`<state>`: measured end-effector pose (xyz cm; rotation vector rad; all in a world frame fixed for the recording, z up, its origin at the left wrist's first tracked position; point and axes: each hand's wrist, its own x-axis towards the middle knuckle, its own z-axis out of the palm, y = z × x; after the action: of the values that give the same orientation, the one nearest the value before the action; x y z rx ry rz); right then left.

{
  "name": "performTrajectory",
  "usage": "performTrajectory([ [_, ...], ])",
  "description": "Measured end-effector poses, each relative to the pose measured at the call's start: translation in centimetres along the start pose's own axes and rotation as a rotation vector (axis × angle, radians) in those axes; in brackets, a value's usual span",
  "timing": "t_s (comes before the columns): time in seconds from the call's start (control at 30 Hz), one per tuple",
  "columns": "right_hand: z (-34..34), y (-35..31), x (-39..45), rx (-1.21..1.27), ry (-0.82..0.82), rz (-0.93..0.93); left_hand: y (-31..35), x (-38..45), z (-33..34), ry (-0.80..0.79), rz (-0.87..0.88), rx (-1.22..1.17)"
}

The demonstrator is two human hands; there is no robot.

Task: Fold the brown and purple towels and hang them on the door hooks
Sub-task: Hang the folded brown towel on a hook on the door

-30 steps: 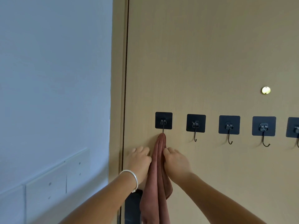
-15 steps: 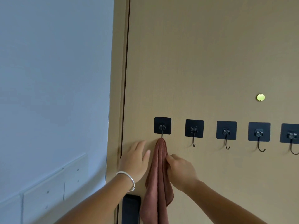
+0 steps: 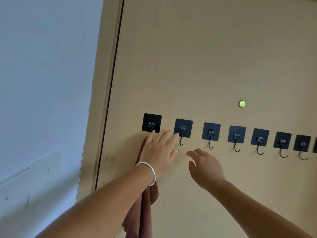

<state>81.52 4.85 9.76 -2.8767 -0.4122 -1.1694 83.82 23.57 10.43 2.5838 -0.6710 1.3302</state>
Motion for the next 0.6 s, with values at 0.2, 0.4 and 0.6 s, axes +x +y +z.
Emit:
performTrajectory([
  [0.2,-3.7,5.8,-4.9,-0.133,-0.086,0.191,8.3,1.9,1.8,-0.054,0.128,-0.101],
  [0.4,-8.9,12.6,-12.3,-0.222,-0.142,0.424,17.7,3.1,2.7,-0.151,0.222,-0.217],
  [0.6,-16.4,19.2,-21.2,-0.336,-0.176,0.626,29.6,3.4,3.1,-0.210,0.344,-0.335],
])
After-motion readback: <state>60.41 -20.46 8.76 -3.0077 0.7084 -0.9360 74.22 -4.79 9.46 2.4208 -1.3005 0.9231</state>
